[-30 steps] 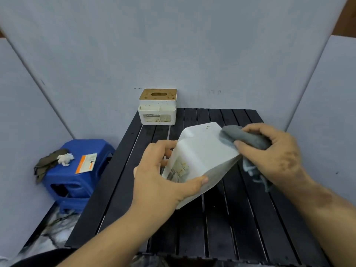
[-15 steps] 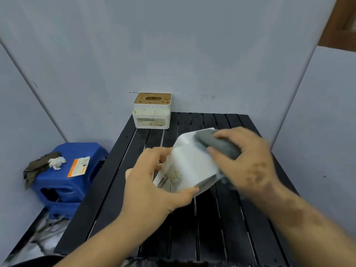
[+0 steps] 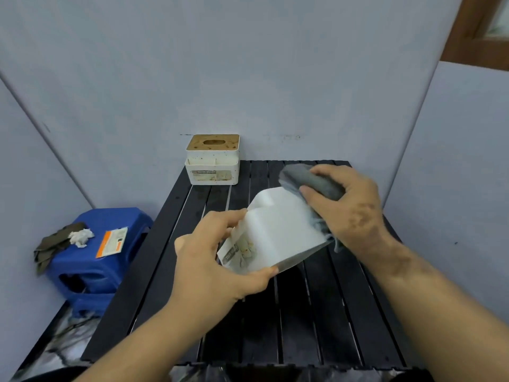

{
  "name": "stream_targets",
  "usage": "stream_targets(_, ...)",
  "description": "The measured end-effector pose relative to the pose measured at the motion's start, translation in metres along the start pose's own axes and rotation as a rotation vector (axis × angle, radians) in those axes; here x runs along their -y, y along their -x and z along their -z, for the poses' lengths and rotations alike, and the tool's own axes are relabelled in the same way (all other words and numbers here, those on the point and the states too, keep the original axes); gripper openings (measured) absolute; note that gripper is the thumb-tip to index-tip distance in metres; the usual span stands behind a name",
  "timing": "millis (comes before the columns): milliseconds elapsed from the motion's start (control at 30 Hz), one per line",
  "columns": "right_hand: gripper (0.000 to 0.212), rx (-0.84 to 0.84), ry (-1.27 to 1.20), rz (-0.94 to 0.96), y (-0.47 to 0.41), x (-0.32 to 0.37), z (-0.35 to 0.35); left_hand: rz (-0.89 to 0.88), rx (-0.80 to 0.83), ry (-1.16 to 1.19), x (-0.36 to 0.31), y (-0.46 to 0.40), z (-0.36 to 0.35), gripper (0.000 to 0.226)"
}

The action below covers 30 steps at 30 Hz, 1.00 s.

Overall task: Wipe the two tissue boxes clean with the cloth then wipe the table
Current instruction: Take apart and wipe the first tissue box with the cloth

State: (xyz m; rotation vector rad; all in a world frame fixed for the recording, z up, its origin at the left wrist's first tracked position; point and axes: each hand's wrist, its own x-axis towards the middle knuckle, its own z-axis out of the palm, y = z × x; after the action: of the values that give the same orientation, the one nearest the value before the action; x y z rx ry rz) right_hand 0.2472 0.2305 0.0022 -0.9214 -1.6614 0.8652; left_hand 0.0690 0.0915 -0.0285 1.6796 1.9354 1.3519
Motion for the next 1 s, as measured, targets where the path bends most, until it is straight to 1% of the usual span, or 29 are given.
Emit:
stream_targets(33, 0.013, -0.050, -0.012, -0.091, -0.005, -0.005, 0.007, -0.004, 0.007, 0.005, -0.001, 0.000, 0.000, 0.074)
stream_targets(67, 0.009, -0.082, 0.050, -0.115, -0.006, -0.011, 0.011, -0.013, 0.011, 0.001, -0.002, 0.001, -0.001, 0.074)
stream_targets(100, 0.011, -0.097, 0.183, -0.077, -0.004, -0.014, 0.010, -0.024, 0.011, -0.007, -0.003, 0.002, -0.002, 0.075)
stream_targets(133, 0.018, -0.099, 0.314, 0.016, 0.002, -0.011, 0.003, -0.031, 0.010, -0.013, -0.003, 0.003, -0.003, 0.076)
stream_targets(167, 0.025, -0.079, 0.371, 0.140, 0.010, -0.003, -0.005, -0.037, 0.008, -0.017, -0.003, 0.003, -0.003, 0.076)
stream_targets(233, 0.030, 0.036, 0.295, 0.364, 0.026, 0.015, -0.020, -0.062, 0.011, -0.024, -0.002, 0.002, -0.002, 0.073)
stream_targets(267, 0.030, 0.084, 0.264, 0.430, 0.029, 0.018, -0.023, -0.072, 0.017, -0.028, -0.001, 0.002, -0.002, 0.071)
stream_targets(300, 0.030, 0.106, 0.221, 0.440, 0.029, 0.020, -0.020, -0.071, 0.022, -0.027, 0.001, 0.001, -0.002, 0.070)
stream_targets(333, 0.029, 0.091, 0.158, 0.376, 0.023, 0.013, -0.014, -0.062, 0.023, -0.024, 0.001, 0.001, -0.002, 0.071)
stream_targets(400, 0.026, -0.016, 0.021, 0.135, 0.012, 0.002, 0.002, -0.035, 0.016, -0.024, 0.001, 0.001, -0.003, 0.075)
stream_targets(433, 0.025, -0.074, 0.019, 0.069, 0.011, -0.003, 0.006, -0.026, 0.014, -0.027, 0.001, 0.002, -0.003, 0.076)
stream_targets(467, 0.025, -0.109, 0.080, 0.069, 0.012, -0.006, 0.006, -0.024, 0.011, -0.030, 0.001, 0.002, -0.004, 0.077)
stream_targets(533, 0.030, -0.089, 0.223, 0.196, 0.025, 0.000, -0.007, -0.025, -0.003, -0.020, 0.002, 0.002, -0.003, 0.076)
stream_targets(600, 0.033, 0.034, 0.226, 0.362, 0.041, 0.010, -0.022, -0.025, -0.018, 0.000, 0.004, 0.002, -0.002, 0.072)
stream_targets(633, 0.033, 0.091, 0.211, 0.417, 0.046, 0.013, -0.025, -0.016, -0.018, 0.007, 0.005, 0.001, -0.002, 0.071)
stream_targets(667, 0.031, 0.109, 0.181, 0.416, 0.044, 0.011, -0.022, 0.003, -0.017, 0.016, 0.007, 0.000, -0.002, 0.071)
stream_targets(700, 0.029, 0.086, 0.100, 0.324, 0.038, 0.007, -0.016, 0.027, -0.018, 0.029, 0.007, -0.001, -0.002, 0.071)
stream_targets(733, 0.027, 0.039, 0.004, 0.166, 0.029, 0.002, -0.008, 0.047, -0.023, 0.046, 0.007, -0.002, -0.003, 0.071)
stream_targets(767, 0.026, -0.008, -0.033, 0.036, 0.022, -0.005, -0.001, 0.061, -0.028, 0.060, 0.007, -0.003, -0.004, 0.070)
stream_targets(800, 0.026, -0.048, 0.004, -0.020, 0.018, -0.009, 0.004, 0.070, -0.033, 0.071, 0.006, -0.003, -0.005, 0.071)
stream_targets(833, 0.026, -0.058, 0.103, 0.011, 0.018, -0.013, 0.003, 0.075, -0.039, 0.082, 0.005, -0.003, -0.006, 0.071)
stream_targets(867, 0.026, -0.041, 0.196, 0.097, 0.022, -0.011, -0.003, 0.075, -0.047, 0.097, 0.005, -0.003, -0.007, 0.071)
stream_targets(967, 0.032, 0.165, 0.236, 0.462, 0.043, 0.001, -0.022, 0.060, -0.068, 0.133, 0.006, -0.004, -0.008, 0.069)
stream_targets(1000, 0.033, 0.237, 0.242, 0.535, 0.045, 0.003, -0.022, 0.063, -0.066, 0.130, 0.007, -0.004, -0.008, 0.068)
